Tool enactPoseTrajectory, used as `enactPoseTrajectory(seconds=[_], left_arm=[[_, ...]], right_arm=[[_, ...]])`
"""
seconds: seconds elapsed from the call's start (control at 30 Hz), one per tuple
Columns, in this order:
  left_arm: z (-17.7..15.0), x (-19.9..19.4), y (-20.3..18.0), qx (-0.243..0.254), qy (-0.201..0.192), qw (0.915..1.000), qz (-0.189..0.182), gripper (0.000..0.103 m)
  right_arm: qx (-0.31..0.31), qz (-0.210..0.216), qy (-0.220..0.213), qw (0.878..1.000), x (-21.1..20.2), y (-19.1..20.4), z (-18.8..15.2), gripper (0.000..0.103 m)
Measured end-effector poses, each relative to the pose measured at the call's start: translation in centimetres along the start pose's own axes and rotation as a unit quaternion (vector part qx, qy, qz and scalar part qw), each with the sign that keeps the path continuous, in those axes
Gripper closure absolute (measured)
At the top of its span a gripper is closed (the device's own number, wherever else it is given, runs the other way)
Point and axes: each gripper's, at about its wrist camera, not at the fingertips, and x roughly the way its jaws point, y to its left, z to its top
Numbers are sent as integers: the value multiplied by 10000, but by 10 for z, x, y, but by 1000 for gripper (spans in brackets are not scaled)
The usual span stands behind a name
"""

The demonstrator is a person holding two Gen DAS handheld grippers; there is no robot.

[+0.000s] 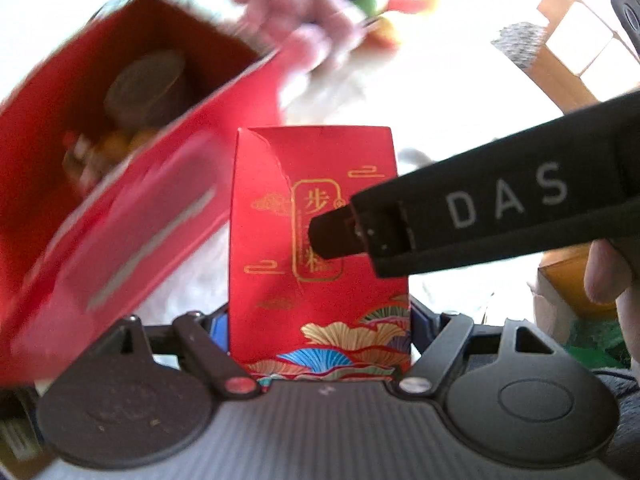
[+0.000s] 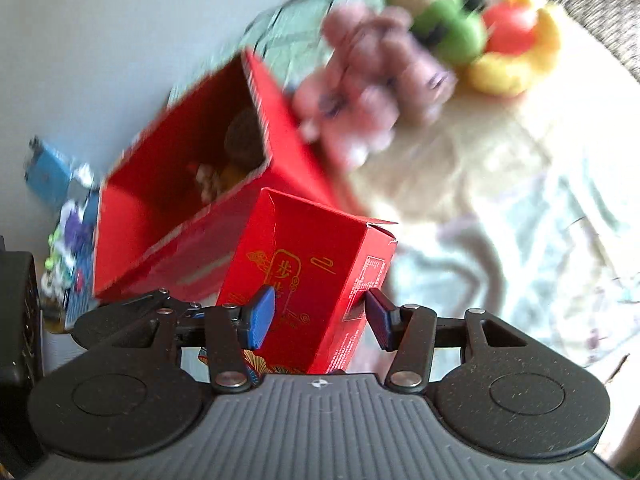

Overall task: Organize objects
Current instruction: 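Lift the red gift box with the left tool while the right tool carries it too, then lower the red gift box into the storage box with the left tool while the right tool lowers too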

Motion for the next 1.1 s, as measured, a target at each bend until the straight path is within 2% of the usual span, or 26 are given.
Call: enactPoseTrajectory(seconds=[0.1, 0.17, 0.23, 0.37, 0.5, 0.63, 0.73, 0.83, 1.03, 1.1], left_arm=[[15, -11, -17, 298, -252, 9992, -54, 25], [-1, -18, -26, 448, -468, 9979, -69, 25], [6, -30, -31, 512, -696, 9962, -60, 25], [19, -58, -20, 422, -1225, 9915, 63, 25], [28, -84, -11, 225, -1742, 9835, 438, 25], [30, -96, 15, -99, -2007, 9762, 810, 25], [21, -118, 31, -409, -2122, 9706, 1061, 25], [17, -123, 57, -762, -2163, 9643, 1326, 25], [4, -108, 106, -1431, -1993, 9572, 1536, 25], [10, -88, 120, -1640, -1865, 9564, 1534, 25]], right_arm=[[-81, -148, -418, 9990, -21, 3, 5, 49], [-210, -195, -732, 9969, -36, 8, 9, 49], [-344, -172, -1032, 9939, -45, 11, 16, 49], [-779, 23, -1607, 9839, -57, 29, 30, 49], [-1202, 370, -1864, 9744, -51, 50, 46, 49], [-1543, 781, -1888, 9667, -32, 74, 64, 50], [-1768, 1071, -1798, 9617, -13, 93, 73, 50], [-1985, 1287, -1589, 9585, 10, 112, 81, 51], [-2345, 1473, -1000, 9557, 64, 142, 87, 52], [-2460, 1494, -789, 9544, 78, 150, 85, 52]])
